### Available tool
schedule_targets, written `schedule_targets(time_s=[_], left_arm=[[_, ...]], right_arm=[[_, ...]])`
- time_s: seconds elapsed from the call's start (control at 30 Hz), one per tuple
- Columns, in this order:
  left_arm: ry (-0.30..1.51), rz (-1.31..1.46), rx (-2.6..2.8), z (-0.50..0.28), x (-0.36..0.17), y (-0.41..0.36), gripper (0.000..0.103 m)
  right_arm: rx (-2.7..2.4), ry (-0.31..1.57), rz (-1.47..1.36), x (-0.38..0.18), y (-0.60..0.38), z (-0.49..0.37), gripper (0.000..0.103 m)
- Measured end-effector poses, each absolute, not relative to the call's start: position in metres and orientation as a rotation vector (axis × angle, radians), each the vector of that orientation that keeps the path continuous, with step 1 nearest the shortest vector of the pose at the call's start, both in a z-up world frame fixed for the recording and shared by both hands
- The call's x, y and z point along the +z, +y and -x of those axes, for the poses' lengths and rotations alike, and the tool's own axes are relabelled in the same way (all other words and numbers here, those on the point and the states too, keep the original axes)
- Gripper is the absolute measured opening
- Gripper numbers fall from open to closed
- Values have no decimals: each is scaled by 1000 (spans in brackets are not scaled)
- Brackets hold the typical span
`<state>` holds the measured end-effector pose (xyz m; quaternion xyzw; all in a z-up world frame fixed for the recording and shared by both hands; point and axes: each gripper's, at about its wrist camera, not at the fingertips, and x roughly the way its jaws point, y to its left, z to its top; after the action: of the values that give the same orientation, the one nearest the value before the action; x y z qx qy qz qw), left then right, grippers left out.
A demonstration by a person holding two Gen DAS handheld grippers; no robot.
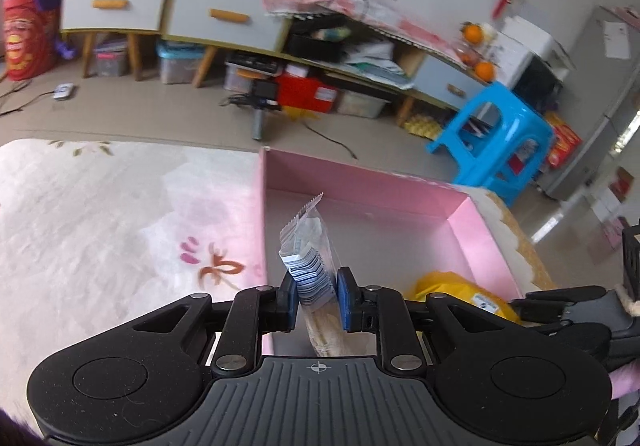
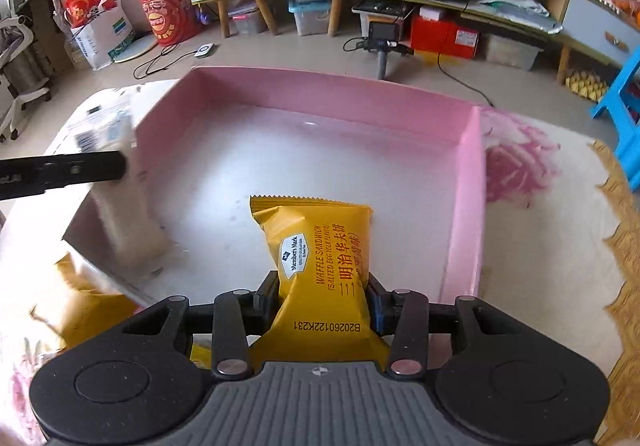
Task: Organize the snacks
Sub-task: 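Carry both snacks into the pink box and open both tools, then lift both tools out of the box back toward the snack pile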
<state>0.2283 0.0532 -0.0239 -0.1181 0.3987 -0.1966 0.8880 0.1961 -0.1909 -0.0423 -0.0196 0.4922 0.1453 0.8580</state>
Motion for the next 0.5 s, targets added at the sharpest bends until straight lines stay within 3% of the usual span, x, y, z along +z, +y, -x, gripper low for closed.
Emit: schedule_targets(time_s=[0.2,0.27,0.33,0.5], left_arm=[[812,194,-418,-239,-24,35,22],[799,184,-415,-233,-22,32,29],[785,166,-423,-224,-21,31,48],[750,150,-398,-203,-14,34,69]], right_arm=[[212,977,12,-39,-193,-194,34],[184,956,12,-38,-196,-194,35],[159,945,-2,-34,-202,-193,39],[143,906,-46,-20,-211,-184,59]])
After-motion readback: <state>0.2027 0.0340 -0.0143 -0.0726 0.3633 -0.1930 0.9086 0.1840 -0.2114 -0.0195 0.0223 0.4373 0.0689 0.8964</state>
